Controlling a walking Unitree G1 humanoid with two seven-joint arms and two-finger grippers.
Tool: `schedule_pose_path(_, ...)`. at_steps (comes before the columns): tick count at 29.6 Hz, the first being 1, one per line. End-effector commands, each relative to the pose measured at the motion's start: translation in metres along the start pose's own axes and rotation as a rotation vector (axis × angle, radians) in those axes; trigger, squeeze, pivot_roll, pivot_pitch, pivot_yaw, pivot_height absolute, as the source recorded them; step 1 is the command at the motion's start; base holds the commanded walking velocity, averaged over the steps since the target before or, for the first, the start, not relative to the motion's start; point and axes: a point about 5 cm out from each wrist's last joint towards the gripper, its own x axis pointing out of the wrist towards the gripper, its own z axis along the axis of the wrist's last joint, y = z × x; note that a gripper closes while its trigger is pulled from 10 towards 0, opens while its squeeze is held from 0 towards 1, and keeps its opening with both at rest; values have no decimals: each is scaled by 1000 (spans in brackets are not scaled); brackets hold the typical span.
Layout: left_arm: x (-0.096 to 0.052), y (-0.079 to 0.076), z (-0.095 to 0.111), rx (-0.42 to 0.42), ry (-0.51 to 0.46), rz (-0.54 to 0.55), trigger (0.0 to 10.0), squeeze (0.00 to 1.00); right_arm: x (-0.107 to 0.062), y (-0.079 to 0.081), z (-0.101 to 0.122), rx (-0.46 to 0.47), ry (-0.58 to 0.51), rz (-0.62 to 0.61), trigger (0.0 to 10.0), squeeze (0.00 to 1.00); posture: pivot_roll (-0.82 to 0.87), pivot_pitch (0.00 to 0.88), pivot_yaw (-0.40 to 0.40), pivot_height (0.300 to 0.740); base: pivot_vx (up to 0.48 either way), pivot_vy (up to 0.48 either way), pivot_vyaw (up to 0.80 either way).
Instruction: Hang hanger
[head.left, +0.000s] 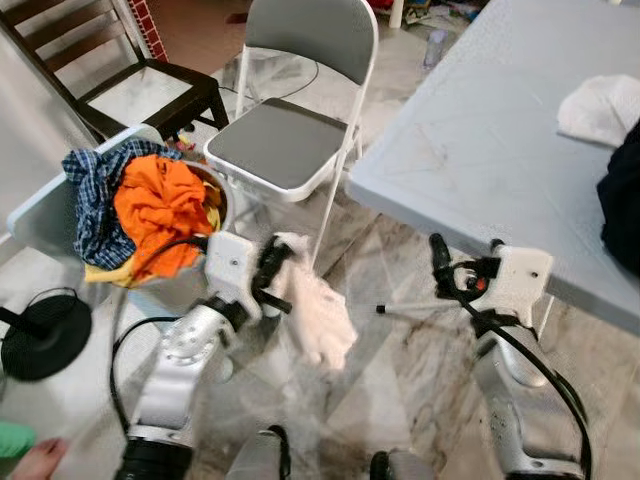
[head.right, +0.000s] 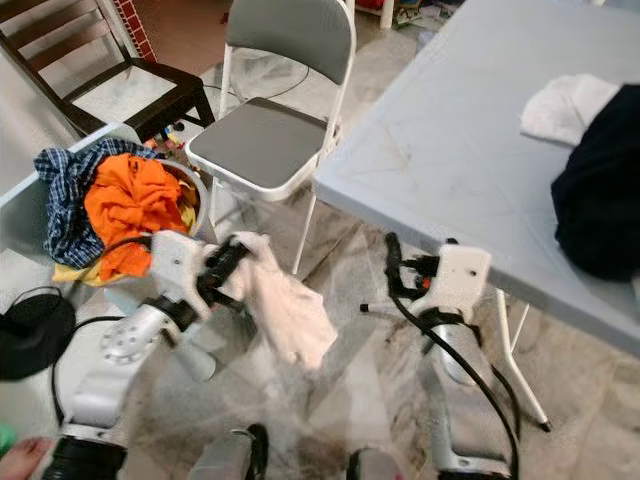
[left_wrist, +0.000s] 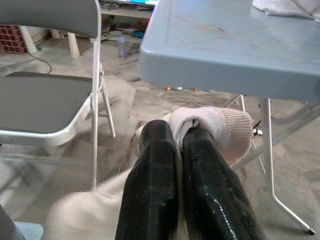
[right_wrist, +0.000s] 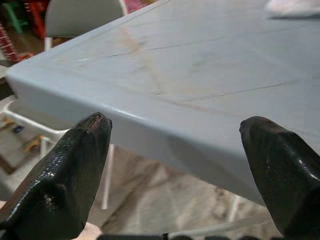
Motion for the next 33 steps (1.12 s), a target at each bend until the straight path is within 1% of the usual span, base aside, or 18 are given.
schedule_pose_path(1,-4,8,-1,19,15,38,10000,0,-2,4,-3,7,4,7,10000,0,104,224,19,740,0,0,0)
schedule_pose_path(7,-3,9,-3,-2,31,92,10000,0,-1,2,-2,0,5,5,10000,0,104,219,11,740,0,0,0)
schedule_pose_path(12,-3,12,-5,-14,42,128,10000,0,0,3,-3,-3,9,9,10000,0,104,213,7,740,0,0,0)
schedule_pose_path(21,-2,12,-5,-1,55,135,10000,0,1,4,-3,-1,7,5,10000,0,104,211,13,740,0,0,0)
schedule_pose_path(30,-1,11,-6,1,59,139,10000,0,-1,2,-4,3,8,-8,10000,0,100,212,17,740,0,0,0)
schedule_pose_path(33,-2,11,-7,4,62,143,10000,0,-1,1,-4,2,7,-13,10000,0,98,210,15,740,-264,0,0)
